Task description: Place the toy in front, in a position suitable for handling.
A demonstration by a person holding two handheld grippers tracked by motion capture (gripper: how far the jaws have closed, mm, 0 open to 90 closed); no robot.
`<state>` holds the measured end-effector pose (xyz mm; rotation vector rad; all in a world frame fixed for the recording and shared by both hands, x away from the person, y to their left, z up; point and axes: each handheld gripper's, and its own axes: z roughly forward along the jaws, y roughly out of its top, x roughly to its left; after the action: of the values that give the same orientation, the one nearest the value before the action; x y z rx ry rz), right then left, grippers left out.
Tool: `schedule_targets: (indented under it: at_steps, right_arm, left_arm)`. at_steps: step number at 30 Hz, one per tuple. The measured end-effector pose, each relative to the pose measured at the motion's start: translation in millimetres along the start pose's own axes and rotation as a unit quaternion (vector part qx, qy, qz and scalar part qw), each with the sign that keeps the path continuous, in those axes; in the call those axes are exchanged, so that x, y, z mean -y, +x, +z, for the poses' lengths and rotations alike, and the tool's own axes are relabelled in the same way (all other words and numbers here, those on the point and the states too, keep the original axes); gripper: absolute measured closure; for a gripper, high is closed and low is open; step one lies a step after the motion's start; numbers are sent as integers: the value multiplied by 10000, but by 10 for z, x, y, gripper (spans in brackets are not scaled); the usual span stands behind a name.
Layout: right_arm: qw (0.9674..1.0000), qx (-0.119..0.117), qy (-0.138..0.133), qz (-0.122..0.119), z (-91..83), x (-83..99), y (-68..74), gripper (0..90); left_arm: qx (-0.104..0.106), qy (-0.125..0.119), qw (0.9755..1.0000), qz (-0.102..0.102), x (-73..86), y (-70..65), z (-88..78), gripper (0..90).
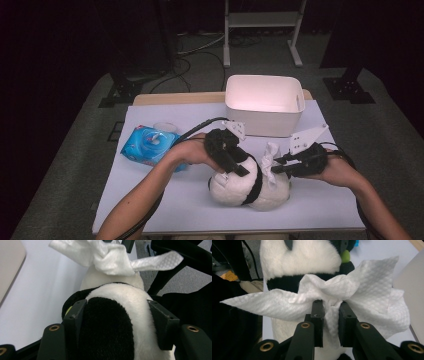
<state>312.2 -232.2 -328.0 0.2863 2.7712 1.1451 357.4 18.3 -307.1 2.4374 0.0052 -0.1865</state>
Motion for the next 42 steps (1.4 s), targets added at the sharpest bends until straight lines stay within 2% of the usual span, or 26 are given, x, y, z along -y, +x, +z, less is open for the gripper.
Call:
schedule_targets:
  at_steps: [2, 5, 9, 14, 20, 22, 25, 29, 35, 42]
  right_arm:
    - [10000, -18, 57, 20, -6, -20, -7, 765]
    - [9999, -81, 72, -49, 13, -81, -20, 765]
    - [9996, -69, 177, -209, 106, -203, -33, 765]
    - [9988, -137, 335, -329, 253, -367, -90, 765]
    - [9978, -288, 448, -392, 428, -452, -74, 766]
    - [9975, -319, 468, -430, 426, -464, -53, 766]
    - [9973, -272, 529, -433, 376, -473, -10, 768]
    - [9975, -124, 554, -420, 257, -428, 22, 768]
    - [9985, 38, 524, -145, 115, -225, 44, 767]
    - [9981, 189, 568, 116, 15, 26, 37, 767]
  left_arm:
    - [-11, 57, 9999, 99, -30, 11, -14, 382]
    - [-96, 111, 9998, 143, -26, 38, -52, 386]
    - [-220, 113, 9997, 37, 56, 99, -122, 387]
    - [-306, 79, 9995, 65, 160, 131, -163, 384]
    - [-348, -43, 9993, 129, 360, 53, -152, 376]
    - [-408, -139, 9990, 131, 402, -2, -153, 373]
    - [-473, -134, 9986, 185, 434, -82, -143, 370]
    - [-548, -87, 9983, 200, 477, -158, -142, 365]
    - [-588, -90, 9981, 187, 529, -211, -140, 358]
    - [-594, -201, 9980, 116, 570, -215, -133, 351]
